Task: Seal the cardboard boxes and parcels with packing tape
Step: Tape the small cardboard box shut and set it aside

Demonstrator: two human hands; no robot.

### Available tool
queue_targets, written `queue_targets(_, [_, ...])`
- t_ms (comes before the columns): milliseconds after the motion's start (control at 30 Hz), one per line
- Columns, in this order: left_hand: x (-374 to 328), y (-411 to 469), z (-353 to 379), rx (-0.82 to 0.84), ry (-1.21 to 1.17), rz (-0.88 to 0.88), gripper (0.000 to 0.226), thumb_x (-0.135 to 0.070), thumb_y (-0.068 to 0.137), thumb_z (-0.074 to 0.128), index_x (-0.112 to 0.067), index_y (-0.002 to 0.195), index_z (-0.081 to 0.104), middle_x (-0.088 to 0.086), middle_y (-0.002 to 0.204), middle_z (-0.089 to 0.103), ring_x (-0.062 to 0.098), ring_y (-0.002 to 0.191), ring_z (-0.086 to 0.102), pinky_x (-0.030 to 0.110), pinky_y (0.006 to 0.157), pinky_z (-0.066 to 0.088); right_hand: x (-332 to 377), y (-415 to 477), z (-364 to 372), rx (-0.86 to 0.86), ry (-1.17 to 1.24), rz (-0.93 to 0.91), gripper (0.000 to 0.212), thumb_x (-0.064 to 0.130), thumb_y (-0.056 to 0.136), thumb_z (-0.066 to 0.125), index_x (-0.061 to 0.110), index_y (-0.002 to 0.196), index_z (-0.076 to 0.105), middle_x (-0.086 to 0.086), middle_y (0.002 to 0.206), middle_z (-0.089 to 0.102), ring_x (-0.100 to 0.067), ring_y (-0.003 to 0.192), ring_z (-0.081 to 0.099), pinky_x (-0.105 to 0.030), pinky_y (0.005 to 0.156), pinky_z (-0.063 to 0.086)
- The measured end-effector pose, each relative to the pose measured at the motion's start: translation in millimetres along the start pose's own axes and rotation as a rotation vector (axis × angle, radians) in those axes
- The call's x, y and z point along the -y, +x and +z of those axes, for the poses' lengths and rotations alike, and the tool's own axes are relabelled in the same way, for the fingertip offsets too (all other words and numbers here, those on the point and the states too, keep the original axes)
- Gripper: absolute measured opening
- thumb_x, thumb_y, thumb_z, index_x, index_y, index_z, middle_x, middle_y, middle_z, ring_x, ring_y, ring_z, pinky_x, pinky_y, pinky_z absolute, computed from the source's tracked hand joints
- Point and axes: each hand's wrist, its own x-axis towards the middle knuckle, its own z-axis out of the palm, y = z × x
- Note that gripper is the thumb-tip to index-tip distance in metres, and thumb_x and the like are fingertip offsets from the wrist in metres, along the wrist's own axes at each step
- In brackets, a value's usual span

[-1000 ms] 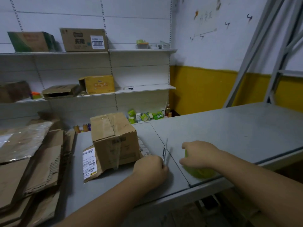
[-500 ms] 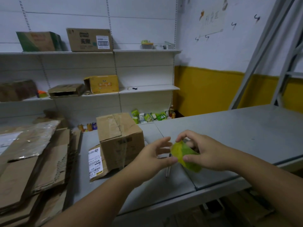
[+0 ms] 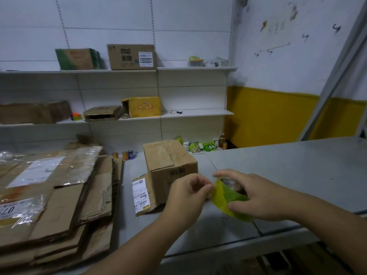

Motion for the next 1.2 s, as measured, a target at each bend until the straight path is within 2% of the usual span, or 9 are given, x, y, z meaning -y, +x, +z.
queue_targets(100, [-9,-7,-7,-0.06,0.047,0.074,0.007,-0.014,0.087,0.065,-0.018,0.083,0.068,-0.002,0.076,0.069,0.01,0.074,0.065,0.035,0.073,0.056,11,2,-3,0.022,-0.002,0.035,0.053,0.029,0.087,0.056,0.065,0.118,0.031,0.007,0.114,0.057,-0.015,0.088,0.06,-0.033,0.077,0.057])
queue_targets(200, [-21,-12,-21,-0.13,-0.009,0.09,0.011,-0.009,0.086,0.064,-0.017,0.079,0.067,-0.002,0.075,0.07,0.01,0.072,0.066,0.033,0.071,0.057,22,8,-11,0.042,-0.017,0.05,0.045,0.03,0.088,0.054,0.057,0.121,0.038,0.008,0.104,0.057,-0.014,0.084,0.059,-0.032,0.074,0.055])
queue_targets(300, [-29,-19,-37,-0.139,-0.056,0.076,0.014,-0.006,0.087,0.062,-0.016,0.077,0.066,-0.002,0.075,0.07,0.009,0.07,0.065,0.022,0.066,0.055,32,15,-18,0.102,-0.122,0.098,0.038,0.046,0.092,0.05,0.049,0.129,0.039,0.007,0.118,0.054,-0.013,0.096,0.054,-0.031,0.083,0.051])
queue_targets(400, [-33,-23,-52,-0.108,-0.183,-0.024,0.013,-0.005,0.088,0.058,-0.011,0.078,0.064,0.002,0.072,0.069,0.014,0.068,0.065,0.023,0.062,0.054,39,18,-21,0.208,-0.01,0.072,0.032,0.05,0.092,0.051,0.051,0.123,0.043,0.024,0.109,0.046,-0.004,0.098,0.049,-0.022,0.079,0.045])
queue_targets(633, [-46,-26,-72,0.028,-0.393,-0.206,0.013,-0.002,0.093,0.047,-0.002,0.083,0.056,0.007,0.068,0.067,0.016,0.061,0.065,0.025,0.056,0.055,39,18,-2,0.316,0.313,-0.1,0.042,0.064,0.06,0.064,0.05,0.099,0.061,0.031,0.129,0.037,0.003,0.115,0.045,-0.015,0.087,0.044])
queue_targets(700, [-46,-25,-74,0.033,-0.405,-0.229,0.013,-0.001,0.093,0.047,-0.002,0.082,0.055,0.012,0.069,0.066,0.019,0.061,0.064,0.028,0.057,0.056,38,18,5,0.409,0.598,-0.107,0.041,0.054,0.059,0.069,0.039,0.097,0.065,0.021,0.13,0.048,-0.002,0.108,0.055,-0.018,0.083,0.046])
queue_targets(867, [-44,-21,-85,0.008,-0.415,-0.242,0.013,0.002,0.093,0.046,0.0,0.081,0.053,0.01,0.064,0.066,0.018,0.056,0.065,0.027,0.05,0.054,23,33,28,0.509,1.029,-0.154,0.052,0.041,0.065,0.079,0.024,0.111,0.061,-0.011,0.116,0.056,-0.031,0.109,0.052,-0.05,0.1,0.037])
queue_targets(1100, [-31,-20,-96,-0.036,-0.233,-0.199,0.017,0.0,0.091,0.049,-0.005,0.077,0.056,0.004,0.068,0.065,0.015,0.06,0.06,0.026,0.05,0.047,29,49,45,0.533,1.242,-0.244,0.045,0.04,0.063,0.078,0.012,0.096,0.065,-0.016,0.104,0.058,-0.025,0.09,0.057,-0.039,0.081,0.043])
queue_targets(1200, [-32,-27,-98,-0.036,-0.187,-0.175,0.014,0.001,0.091,0.049,-0.002,0.079,0.058,0.003,0.063,0.063,0.013,0.057,0.057,0.021,0.05,0.048,34,57,48,0.564,1.278,-0.231,0.061,0.062,0.07,0.07,0.008,0.096,0.061,-0.019,0.099,0.064,-0.027,0.091,0.062,-0.036,0.082,0.048])
